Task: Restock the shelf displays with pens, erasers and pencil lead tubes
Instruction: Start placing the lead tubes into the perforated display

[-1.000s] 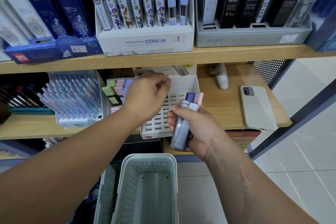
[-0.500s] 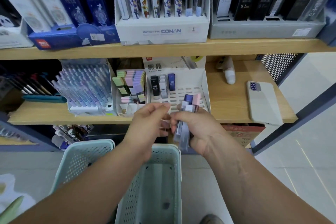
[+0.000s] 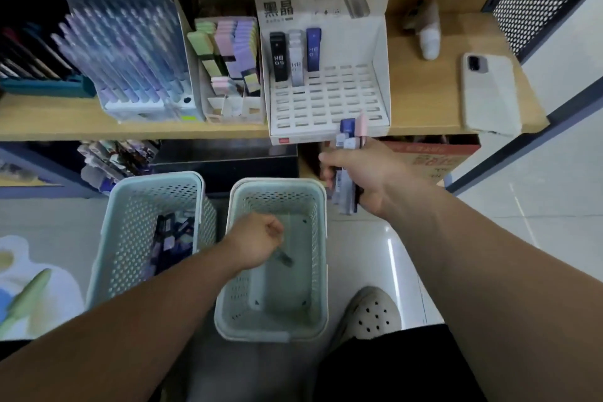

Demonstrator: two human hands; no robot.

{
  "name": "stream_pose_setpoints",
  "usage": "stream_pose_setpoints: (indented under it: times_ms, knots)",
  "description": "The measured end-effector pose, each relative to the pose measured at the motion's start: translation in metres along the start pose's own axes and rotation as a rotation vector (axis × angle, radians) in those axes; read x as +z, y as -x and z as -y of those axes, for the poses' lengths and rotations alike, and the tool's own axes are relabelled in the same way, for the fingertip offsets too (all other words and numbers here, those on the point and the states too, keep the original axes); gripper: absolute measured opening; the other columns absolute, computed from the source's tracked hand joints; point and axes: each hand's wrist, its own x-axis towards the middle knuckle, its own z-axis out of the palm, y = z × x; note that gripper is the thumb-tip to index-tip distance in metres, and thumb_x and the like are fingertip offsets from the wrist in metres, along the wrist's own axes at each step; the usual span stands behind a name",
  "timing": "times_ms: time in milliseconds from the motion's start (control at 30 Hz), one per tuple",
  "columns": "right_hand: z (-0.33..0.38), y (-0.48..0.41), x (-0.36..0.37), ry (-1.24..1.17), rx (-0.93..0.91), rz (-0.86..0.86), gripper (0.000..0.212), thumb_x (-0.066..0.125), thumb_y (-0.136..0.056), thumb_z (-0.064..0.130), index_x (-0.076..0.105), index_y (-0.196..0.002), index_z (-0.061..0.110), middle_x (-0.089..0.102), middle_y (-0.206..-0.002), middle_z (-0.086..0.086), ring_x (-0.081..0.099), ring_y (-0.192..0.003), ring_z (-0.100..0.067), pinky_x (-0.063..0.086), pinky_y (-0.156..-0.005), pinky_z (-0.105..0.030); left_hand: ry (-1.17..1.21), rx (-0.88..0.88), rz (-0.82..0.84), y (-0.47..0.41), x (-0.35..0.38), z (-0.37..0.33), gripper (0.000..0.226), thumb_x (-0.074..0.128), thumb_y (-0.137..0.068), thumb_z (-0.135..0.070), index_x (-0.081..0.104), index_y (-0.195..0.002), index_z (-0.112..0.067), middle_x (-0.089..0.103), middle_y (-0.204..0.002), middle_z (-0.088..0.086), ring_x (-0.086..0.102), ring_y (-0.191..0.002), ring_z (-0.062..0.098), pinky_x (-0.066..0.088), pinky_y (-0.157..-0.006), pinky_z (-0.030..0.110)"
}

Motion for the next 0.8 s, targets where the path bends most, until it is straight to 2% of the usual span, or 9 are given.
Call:
stream_pose_setpoints:
  times_ms: [100, 200, 300, 367, 467, 533, 633, 800]
  knots:
    - [-0.024, 0.005, -0.004, -0.004, 0.009, -0.006, 0.022, 0.069, -0.089, -0.005, 0.057, -0.102, 0.009, 0.056, -0.072, -0.013, 0.055, -0.055, -0.020, 0.051, -0.055, -0.031, -0.148, -0.029, 0.024, -0.018, 0.023, 0.030, 0.029, 0.061, -0.092, -0.020, 0.065, -0.120, -0.017, 0.063, -0.117, -0.001, 0.063, -0.097, 0.023, 0.053, -0.082, 0.033]
    - [-0.051, 0.010, -0.013, 0.030, 0.061, -0.052, 0.022, 0.069, -0.087, -0.006, 0.056, -0.098, 0.008, 0.057, -0.075, -0.014, 0.058, -0.065, -0.024, 0.053, -0.066, -0.037, -0.185, -0.118, 0.051, -0.034, 0.044, 0.049, 0.034, 0.064, -0.092, -0.026, 0.059, -0.126, -0.022, 0.061, -0.120, 0.005, 0.061, -0.098, 0.024, 0.052, -0.079, 0.032]
    - [-0.063, 0.013, -0.025, 0.064, 0.113, -0.094, 0.021, 0.069, -0.088, -0.004, 0.056, -0.100, 0.008, 0.059, -0.073, -0.012, 0.060, -0.069, -0.025, 0.055, -0.069, -0.039, -0.372, -0.056, 0.076, -0.053, 0.068, 0.067, 0.037, 0.063, -0.091, -0.019, 0.058, -0.127, -0.020, 0.055, -0.127, 0.007, 0.059, -0.105, 0.028, 0.052, -0.090, 0.037]
    - [-0.064, 0.014, -0.033, 0.018, 0.131, -0.116, 0.023, 0.068, -0.089, -0.004, 0.056, -0.105, 0.008, 0.060, -0.074, -0.011, 0.060, -0.067, -0.022, 0.056, -0.070, -0.038, -0.429, -0.022, 0.106, -0.063, 0.082, 0.074, 0.042, 0.062, -0.090, -0.014, 0.055, -0.132, -0.017, 0.046, -0.134, 0.011, 0.055, -0.112, 0.029, 0.047, -0.097, 0.033]
    - [-0.058, 0.015, -0.038, -0.059, 0.152, -0.118, 0.023, 0.066, -0.091, -0.004, 0.056, -0.106, 0.010, 0.058, -0.076, -0.009, 0.060, -0.064, -0.017, 0.056, -0.063, -0.031, -0.534, 0.012, 0.148, -0.075, 0.089, 0.085, 0.048, 0.060, -0.089, -0.010, 0.053, -0.136, -0.017, 0.040, -0.138, 0.010, 0.052, -0.117, 0.030, 0.044, -0.099, 0.033]
    - [-0.055, 0.015, -0.037, -0.084, 0.180, -0.120, 0.023, 0.065, -0.091, -0.004, 0.055, -0.105, 0.010, 0.057, -0.076, -0.009, 0.060, -0.062, -0.016, 0.056, -0.059, -0.028, -0.726, 0.088, 0.167, -0.082, 0.088, 0.092, 0.049, 0.058, -0.086, -0.009, 0.053, -0.134, -0.019, 0.037, -0.142, 0.009, 0.048, -0.122, 0.031, 0.045, -0.102, 0.038]
    - [-0.054, 0.010, -0.034, -0.124, 0.206, -0.097, 0.022, 0.064, -0.091, -0.006, 0.055, -0.102, 0.011, 0.056, -0.072, -0.008, 0.059, -0.059, -0.016, 0.055, -0.057, -0.028, -0.956, 0.153, 0.177, -0.091, 0.087, 0.096, 0.048, 0.055, -0.085, -0.009, 0.050, -0.132, -0.018, 0.040, -0.139, 0.009, 0.045, -0.124, 0.030, 0.044, -0.103, 0.040]
    - [-0.057, 0.004, -0.036, -0.121, 0.246, -0.113, 0.022, 0.066, -0.090, -0.005, 0.056, -0.101, 0.012, 0.059, -0.072, -0.008, 0.060, -0.061, -0.017, 0.056, -0.059, -0.029, -1.029, 0.216, 0.151, -0.101, 0.098, 0.098, 0.032, 0.049, -0.092, -0.012, 0.056, -0.122, -0.018, 0.054, -0.123, 0.009, 0.052, -0.115, 0.028, 0.046, -0.090, 0.038]
